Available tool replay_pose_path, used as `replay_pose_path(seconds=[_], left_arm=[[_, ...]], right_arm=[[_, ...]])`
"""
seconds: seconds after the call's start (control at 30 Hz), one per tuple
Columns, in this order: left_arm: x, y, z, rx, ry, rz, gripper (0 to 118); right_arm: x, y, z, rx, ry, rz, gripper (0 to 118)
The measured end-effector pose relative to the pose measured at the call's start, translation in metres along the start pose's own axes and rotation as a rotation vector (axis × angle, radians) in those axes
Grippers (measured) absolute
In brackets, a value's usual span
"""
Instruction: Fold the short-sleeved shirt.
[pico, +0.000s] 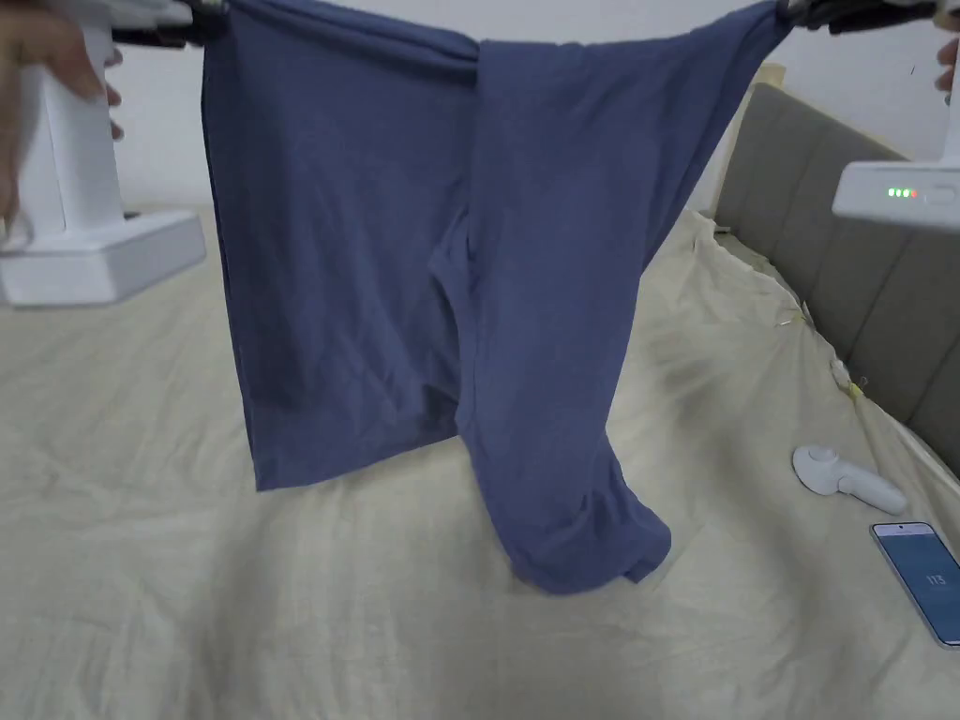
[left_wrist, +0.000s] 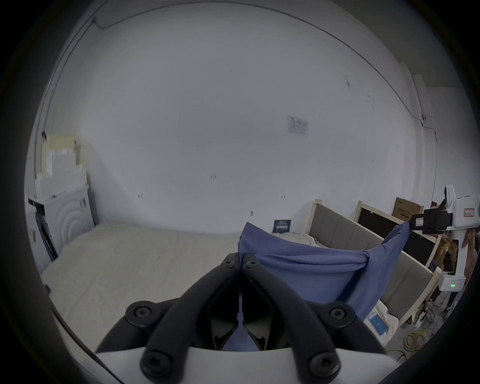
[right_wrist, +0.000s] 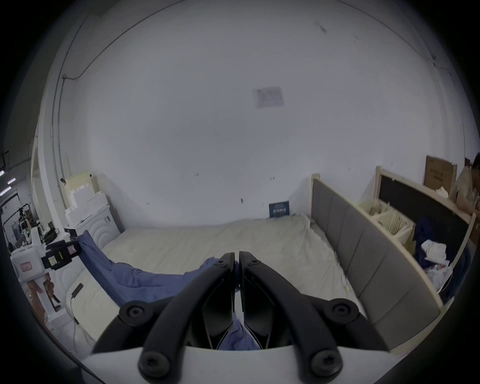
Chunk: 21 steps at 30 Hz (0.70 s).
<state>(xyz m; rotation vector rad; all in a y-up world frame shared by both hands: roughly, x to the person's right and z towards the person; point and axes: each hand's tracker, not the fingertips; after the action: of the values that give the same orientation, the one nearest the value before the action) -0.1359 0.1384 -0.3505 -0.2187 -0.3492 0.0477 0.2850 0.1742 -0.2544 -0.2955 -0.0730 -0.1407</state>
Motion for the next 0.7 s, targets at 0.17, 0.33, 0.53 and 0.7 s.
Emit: replay_pose_path(seconds=[0.17, 0.33, 0.53, 0.7], left_arm=[[0.008, 0.033, -0.025, 0.015, 0.076, -0.11, 0], [0.014, 0.055, -0.059, 0.032, 0.137, -0.176, 0], [0.022, 0.083, -0.107, 0.075, 0.196, -0.211, 0], [0.023, 0.1, -0.144, 0.112, 0.214, -0.207, 0]], right_arm=[[-0.019, 0.034, -0.019, 0.058, -0.068, 0.072, 2], [-0.032, 0.068, -0.049, 0.107, -0.126, 0.1, 2], [-0.04, 0.11, -0.092, 0.171, -0.177, 0.105, 2], [-0.038, 0.132, -0.122, 0.221, -0.192, 0.074, 2]])
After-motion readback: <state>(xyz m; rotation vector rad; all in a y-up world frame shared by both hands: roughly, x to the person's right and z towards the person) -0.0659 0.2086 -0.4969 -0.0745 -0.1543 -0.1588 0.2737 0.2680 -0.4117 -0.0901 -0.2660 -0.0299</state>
